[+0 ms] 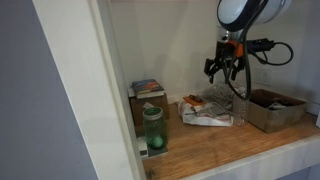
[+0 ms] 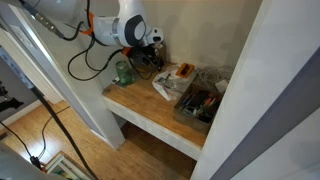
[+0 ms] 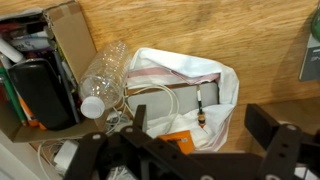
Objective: Place the bottle of water next to the box
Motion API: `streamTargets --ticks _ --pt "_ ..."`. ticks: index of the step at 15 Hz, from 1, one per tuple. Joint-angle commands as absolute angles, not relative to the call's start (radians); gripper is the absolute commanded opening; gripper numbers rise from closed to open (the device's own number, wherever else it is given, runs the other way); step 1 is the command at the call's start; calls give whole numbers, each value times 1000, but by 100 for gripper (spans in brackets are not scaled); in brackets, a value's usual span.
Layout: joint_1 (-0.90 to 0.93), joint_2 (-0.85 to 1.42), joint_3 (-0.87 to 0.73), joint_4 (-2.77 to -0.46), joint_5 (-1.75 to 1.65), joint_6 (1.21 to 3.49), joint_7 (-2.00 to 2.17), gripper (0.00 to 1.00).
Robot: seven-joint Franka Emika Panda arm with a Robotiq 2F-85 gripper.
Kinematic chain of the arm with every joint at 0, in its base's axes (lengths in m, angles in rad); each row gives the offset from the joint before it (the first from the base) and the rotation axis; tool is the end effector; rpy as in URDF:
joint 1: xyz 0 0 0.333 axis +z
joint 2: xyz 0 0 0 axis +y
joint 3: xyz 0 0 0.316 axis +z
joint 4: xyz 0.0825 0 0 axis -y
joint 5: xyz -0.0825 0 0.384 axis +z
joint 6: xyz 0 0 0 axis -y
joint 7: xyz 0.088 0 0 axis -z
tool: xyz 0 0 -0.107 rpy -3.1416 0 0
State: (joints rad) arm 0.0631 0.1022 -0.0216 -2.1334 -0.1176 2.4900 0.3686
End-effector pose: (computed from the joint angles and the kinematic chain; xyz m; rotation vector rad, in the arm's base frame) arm 0.5790 0.0248 0.3855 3.0601 -0.3725 0.4124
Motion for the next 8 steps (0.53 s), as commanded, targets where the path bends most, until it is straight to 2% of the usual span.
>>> streamTargets --ticks 1,8 --pt "47 62 -7 -2154 -65 2506 262 100" --pt "47 76 -10 -2141 -65 2502 216 100"
